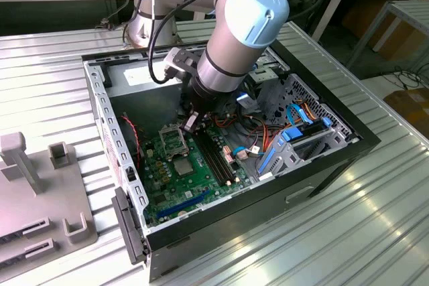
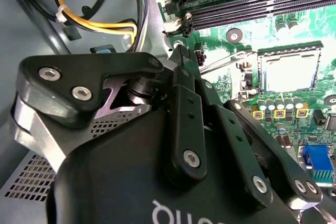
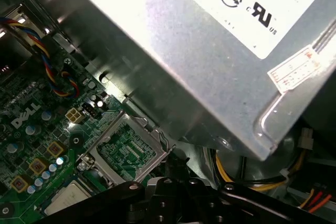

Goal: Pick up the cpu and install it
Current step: 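Close the cpu cover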

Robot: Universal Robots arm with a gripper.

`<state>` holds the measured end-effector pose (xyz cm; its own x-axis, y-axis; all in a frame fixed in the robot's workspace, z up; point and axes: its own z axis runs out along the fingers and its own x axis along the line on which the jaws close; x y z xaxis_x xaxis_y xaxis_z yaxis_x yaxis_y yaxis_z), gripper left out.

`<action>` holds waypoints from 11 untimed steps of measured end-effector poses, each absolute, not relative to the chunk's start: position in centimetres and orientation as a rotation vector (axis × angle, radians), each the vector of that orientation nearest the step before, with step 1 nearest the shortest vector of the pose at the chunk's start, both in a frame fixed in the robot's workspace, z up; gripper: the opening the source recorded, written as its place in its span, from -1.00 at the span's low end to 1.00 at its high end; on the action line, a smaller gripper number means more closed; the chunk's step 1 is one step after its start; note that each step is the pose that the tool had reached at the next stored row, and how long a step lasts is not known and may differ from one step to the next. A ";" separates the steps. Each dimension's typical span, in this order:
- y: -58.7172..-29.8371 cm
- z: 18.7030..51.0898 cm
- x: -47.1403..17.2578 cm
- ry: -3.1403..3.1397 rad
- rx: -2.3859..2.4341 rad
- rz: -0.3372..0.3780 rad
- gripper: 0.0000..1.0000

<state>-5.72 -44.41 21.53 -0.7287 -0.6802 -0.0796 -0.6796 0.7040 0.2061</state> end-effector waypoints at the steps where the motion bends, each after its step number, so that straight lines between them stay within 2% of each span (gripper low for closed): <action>1: -44.4 21.6 -5.7 -2.898 1.156 -0.349 -0.79; 11: -44.4 21.8 -5.0 -2.895 1.155 -0.351 -0.79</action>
<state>-5.03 -44.42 21.77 -0.7290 -0.6801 -0.0778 -0.6790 0.7039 0.2084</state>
